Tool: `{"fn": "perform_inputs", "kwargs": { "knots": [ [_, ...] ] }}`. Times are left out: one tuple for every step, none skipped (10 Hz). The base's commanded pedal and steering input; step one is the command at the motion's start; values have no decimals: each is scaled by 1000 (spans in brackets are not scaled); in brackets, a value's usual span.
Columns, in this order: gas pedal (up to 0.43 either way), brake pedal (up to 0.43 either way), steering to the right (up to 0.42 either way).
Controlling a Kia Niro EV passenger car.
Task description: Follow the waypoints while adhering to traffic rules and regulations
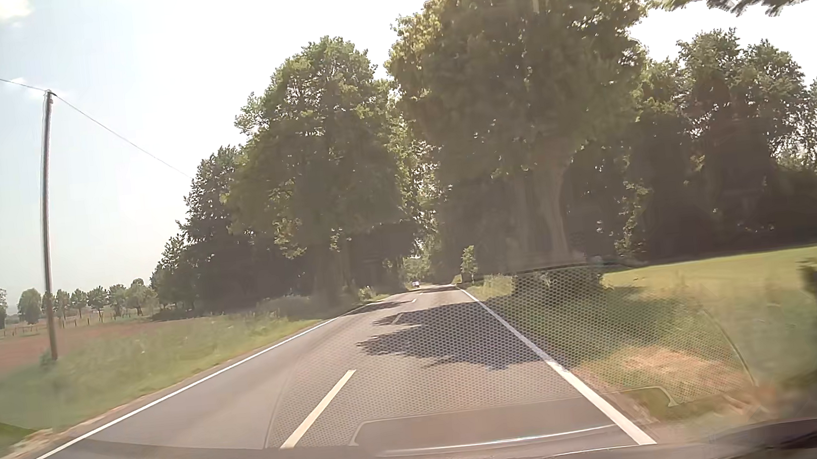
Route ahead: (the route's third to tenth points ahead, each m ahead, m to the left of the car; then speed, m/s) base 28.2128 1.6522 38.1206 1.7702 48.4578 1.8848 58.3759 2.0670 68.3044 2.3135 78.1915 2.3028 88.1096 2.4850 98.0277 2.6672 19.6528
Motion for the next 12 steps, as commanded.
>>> {"fn": "perform_inputs", "kwargs": {
  "knots": [
    [150, 0, -2],
    [150, 0, -2],
    [150, 0, -2],
    [150, 0, -2],
    [150, 0, -2],
    [150, 0, -2],
    [150, 0, -3],
    [150, 0, -3],
    [138, 0, -3],
    [118, 0, -3],
    [110, 0, -3],
    [110, 0, -3]
  ]
}}
